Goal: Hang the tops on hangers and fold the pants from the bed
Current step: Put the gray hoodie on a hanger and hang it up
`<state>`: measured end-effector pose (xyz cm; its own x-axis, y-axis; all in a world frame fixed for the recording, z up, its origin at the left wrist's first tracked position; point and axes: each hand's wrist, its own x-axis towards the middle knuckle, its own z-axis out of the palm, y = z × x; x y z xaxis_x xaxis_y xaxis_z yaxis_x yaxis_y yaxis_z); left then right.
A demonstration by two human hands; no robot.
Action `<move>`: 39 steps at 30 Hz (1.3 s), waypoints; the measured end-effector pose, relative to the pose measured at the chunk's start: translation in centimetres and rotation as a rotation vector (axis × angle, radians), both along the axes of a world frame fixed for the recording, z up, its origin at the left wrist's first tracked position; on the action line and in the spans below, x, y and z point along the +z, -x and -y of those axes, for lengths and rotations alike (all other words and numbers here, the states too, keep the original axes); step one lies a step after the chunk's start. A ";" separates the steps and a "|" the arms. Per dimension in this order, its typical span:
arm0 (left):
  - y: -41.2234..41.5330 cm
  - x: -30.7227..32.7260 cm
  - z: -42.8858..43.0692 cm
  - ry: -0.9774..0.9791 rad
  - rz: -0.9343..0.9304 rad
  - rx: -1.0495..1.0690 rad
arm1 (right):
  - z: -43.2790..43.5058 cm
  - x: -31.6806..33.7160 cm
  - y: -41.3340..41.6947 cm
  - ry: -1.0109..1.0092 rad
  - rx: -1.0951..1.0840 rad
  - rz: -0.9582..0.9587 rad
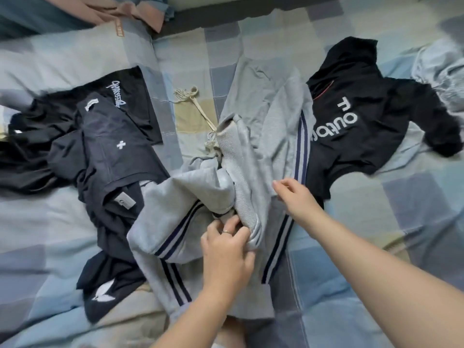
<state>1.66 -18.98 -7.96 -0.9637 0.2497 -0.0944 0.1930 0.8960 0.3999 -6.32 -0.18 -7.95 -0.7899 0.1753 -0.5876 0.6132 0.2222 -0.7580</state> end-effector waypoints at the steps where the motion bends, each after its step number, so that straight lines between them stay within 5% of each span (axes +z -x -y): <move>1: -2.1 1.6 -0.2 -0.017 -0.009 -0.038 | 0.1 1.6 -1.5 0.087 -0.057 0.049; 8: -14.2 15.4 1.5 -0.015 0.003 -0.286 | 1.2 12.0 -13.9 0.398 -0.136 0.439; 13: -20.6 24.1 0.3 0.033 -0.084 -0.384 | 2.0 17.7 -20.6 0.310 -0.285 0.437; 18: -24.3 29.7 -0.4 -0.075 0.189 -0.460 | 0.3 24.9 -23.5 0.336 -0.473 0.278; 23: -24.3 33.1 2.3 -0.174 0.412 -0.351 | -0.7 34.0 -23.8 0.345 -0.411 0.077; 34: -14.6 44.0 7.7 -0.448 -0.163 -0.098 | 5.4 55.0 -22.7 0.195 0.166 -0.286; 37: -13.0 46.8 8.1 -0.363 -0.148 -0.172 | 7.4 58.9 -23.1 0.137 0.287 -0.363; 39: -12.8 48.5 8.2 -0.511 -0.121 -0.183 | 8.1 61.0 -23.2 0.087 0.333 -0.411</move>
